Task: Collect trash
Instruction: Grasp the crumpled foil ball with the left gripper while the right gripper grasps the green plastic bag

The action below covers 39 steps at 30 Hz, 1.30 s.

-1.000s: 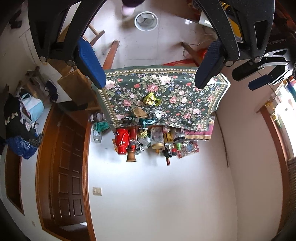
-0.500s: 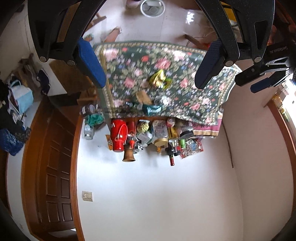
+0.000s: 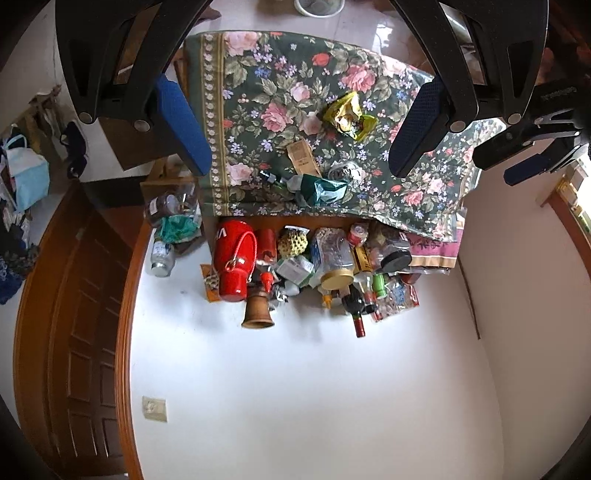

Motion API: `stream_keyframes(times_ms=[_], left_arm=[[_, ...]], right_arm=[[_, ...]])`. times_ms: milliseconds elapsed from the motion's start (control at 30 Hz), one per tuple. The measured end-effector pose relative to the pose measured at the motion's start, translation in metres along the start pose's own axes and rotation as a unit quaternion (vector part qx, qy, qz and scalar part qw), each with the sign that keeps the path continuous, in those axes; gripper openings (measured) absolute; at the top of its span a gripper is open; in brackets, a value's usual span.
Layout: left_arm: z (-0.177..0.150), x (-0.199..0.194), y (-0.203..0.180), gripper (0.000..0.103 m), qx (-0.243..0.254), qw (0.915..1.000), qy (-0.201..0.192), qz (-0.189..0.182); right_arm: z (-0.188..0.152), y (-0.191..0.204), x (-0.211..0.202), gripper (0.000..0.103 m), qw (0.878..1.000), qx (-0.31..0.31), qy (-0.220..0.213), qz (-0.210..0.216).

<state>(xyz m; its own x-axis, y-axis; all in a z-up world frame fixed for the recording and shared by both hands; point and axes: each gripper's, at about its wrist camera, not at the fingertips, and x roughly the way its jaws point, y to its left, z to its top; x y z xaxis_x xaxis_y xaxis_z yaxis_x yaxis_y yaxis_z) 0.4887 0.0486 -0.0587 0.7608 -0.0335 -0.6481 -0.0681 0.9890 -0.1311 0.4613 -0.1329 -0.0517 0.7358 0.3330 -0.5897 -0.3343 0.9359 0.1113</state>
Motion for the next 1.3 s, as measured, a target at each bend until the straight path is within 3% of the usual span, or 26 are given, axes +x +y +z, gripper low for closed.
stream_keyframes(times_ms=[333,533,767,900,1000,1300], left_arm=[[0.035,0.088,0.052,0.088,0.046,0.9958,0.064,-0.047],[0.035,0.172,0.076,0.088,0.082,0.984,0.144,-0.065],[0.016,0.263,0.082,0.088,0.063,0.9699,0.215,-0.097],[0.006,0.308,0.082,0.087,0.053,0.9638,0.241,-0.102],[0.0,0.329,0.081,0.079,0.057,0.9612,0.251,-0.1],[-0.006,0.352,0.079,0.077,0.074,0.9609,0.251,-0.091]], right_arm=[[0.012,0.018,0.066,0.096,0.997,0.049,0.032,-0.058],[0.008,0.02,0.119,0.095,0.991,0.086,0.076,-0.076],[-0.005,0.005,0.17,0.095,0.982,0.118,0.118,-0.088],[-0.011,-0.007,0.19,0.095,0.977,0.141,0.137,-0.082],[-0.012,-0.011,0.203,0.095,0.974,0.154,0.147,-0.073],[-0.015,-0.019,0.254,0.095,0.963,0.203,0.18,-0.013]])
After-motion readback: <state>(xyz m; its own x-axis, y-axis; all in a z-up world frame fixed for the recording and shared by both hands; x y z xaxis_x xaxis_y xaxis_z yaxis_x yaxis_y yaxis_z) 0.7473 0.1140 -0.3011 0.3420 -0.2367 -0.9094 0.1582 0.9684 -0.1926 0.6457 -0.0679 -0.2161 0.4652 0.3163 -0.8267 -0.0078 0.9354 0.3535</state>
